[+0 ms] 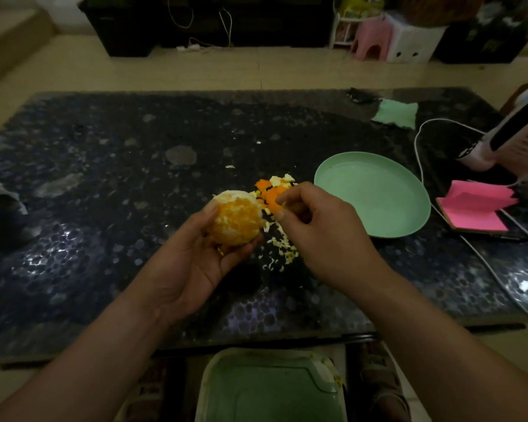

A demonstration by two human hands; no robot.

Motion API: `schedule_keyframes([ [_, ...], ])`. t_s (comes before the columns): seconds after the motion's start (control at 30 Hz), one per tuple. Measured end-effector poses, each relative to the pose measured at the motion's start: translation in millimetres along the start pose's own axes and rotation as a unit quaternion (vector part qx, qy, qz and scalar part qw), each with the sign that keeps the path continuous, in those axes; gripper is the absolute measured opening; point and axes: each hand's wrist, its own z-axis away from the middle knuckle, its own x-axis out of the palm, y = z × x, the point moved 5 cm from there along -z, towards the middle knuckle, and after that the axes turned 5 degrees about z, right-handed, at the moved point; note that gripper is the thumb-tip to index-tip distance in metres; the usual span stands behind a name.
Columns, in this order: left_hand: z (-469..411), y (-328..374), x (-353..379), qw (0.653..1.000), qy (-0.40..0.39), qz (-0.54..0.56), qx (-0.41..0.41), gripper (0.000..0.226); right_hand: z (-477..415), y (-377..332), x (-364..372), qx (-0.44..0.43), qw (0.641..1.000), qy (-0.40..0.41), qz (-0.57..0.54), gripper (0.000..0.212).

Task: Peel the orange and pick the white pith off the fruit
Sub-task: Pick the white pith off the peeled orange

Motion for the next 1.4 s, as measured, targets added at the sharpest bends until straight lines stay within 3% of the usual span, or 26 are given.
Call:
schedule_keyframes([
  [0.27,-9,0,-4,0.999,0.021,-0.035,0.017,0.037,1,-10,0,-0.028,0.999,-0.020,-0.006,0.005],
  [0.5,-10,-1,-5,0.996,0.027,-0.079,0.042,0.061,3,-12,-4,-0.060,0.997,-0.013,0.036,0.007],
  [0.73,-4,-1,0,0.994,0.015,-0.101,0.042,0.051,5,-15,-6,-0.084,0.994,0.014,0.066,0.008],
  [0.83,-2,-3,3,0.997,0.011,-0.072,0.023,0.034,5,-14,-7,-0.053,0.999,0.006,0.010,0.011],
  [0.97,-2,0,6,0.999,0.010,-0.049,0.013,0.033,4,-11,-8,-0.015,0.997,-0.032,-0.067,0.012],
  [1.3,-7,1,-4,0.993,0.031,-0.110,0.034,0.060,3,-10,-10,-0.018,0.999,-0.033,-0.008,0.005],
  [1.4,-7,0,-2,0.993,0.021,-0.109,0.039,0.058,5,-11,-8,-0.037,0.999,-0.029,0.025,0.008],
])
